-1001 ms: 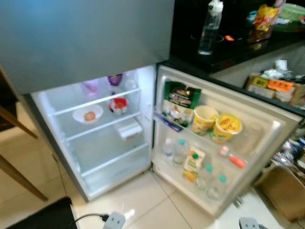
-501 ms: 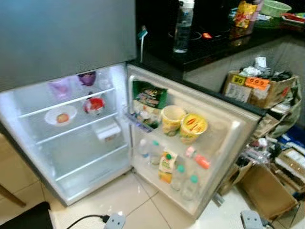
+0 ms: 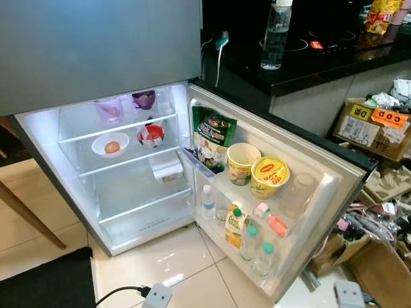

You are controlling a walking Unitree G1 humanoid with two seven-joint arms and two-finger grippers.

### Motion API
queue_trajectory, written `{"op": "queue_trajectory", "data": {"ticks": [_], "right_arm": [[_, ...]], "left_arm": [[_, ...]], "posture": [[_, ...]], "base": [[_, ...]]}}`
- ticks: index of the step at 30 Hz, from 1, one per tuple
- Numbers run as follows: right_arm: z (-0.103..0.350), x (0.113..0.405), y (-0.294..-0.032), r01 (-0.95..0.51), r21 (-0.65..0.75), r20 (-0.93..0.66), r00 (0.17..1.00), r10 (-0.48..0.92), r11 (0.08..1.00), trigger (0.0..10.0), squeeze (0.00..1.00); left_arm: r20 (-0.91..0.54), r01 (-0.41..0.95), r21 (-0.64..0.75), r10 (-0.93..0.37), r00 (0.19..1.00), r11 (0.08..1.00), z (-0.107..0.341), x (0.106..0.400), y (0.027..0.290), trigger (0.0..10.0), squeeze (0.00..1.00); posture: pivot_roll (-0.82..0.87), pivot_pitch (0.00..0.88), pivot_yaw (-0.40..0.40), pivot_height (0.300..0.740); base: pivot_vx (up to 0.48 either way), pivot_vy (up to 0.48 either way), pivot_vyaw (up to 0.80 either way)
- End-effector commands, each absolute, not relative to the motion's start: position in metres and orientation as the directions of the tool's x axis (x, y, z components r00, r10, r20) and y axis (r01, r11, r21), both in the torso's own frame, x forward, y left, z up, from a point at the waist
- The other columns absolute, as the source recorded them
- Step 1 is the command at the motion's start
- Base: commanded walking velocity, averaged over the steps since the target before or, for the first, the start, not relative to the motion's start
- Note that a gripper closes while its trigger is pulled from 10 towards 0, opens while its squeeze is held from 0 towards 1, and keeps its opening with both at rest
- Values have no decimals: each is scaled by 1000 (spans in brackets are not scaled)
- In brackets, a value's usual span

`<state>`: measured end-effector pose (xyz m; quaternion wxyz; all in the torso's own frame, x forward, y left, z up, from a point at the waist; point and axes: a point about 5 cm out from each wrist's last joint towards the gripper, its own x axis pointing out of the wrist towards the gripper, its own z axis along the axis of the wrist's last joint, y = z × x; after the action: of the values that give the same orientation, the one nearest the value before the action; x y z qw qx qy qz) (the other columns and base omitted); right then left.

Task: Restocking fridge

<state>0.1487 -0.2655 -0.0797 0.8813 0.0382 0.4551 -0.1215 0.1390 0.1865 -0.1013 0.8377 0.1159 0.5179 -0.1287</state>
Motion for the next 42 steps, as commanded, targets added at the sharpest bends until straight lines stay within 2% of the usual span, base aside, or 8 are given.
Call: {"op": "queue_trajectory", "data": {"ticks": [1,11,13,26,27,28,38,42], "right_arm": [[-69,161,-280,347,-31,-757,604,-248,937,10000,0],[0,230,-328,464,150,-462,814,-353,873,8784,0],[26,253,-334,412,216,-344,880,-326,885,0,0],[74,294,-323,123,288,-106,990,-96,950,0,0],[74,296,-317,62,283,-101,994,-35,957,2000,0],[72,298,-306,-58,265,-108,990,89,962,10000,0],[59,288,-264,-517,270,-147,811,566,812,10000,0],[52,268,-223,-778,356,-107,516,850,518,10000,0]], "left_arm": [[-918,329,62,-75,389,942,-105,127,193,10000,0],[-918,320,71,-64,392,945,-105,127,195,10000,0],[-914,303,72,-58,401,950,-104,127,197,10000,0],[-912,287,77,-49,408,955,-104,128,198,10000,0],[-912,286,77,-49,408,955,-104,128,199,10000,0],[-912,285,77,-48,407,955,-104,128,199,10000,0],[-912,285,77,-48,408,955,-104,128,199,10000,0],[-912,286,78,-48,408,955,-104,128,199,10000,0]], "posture": [[-60,0,-19,740],[-59,0,-18,740],[-56,0,-18,740],[-53,0,-18,740],[-54,0,-17,740],[-54,0,-17,740],[-58,0,-16,740],[-61,0,-15,740]], "base": [[0,0,0],[0,0,0],[0,0,0],[0,0,0],[0,0,0],[0,0,0],[0,0,0],[0,0,0]]}}
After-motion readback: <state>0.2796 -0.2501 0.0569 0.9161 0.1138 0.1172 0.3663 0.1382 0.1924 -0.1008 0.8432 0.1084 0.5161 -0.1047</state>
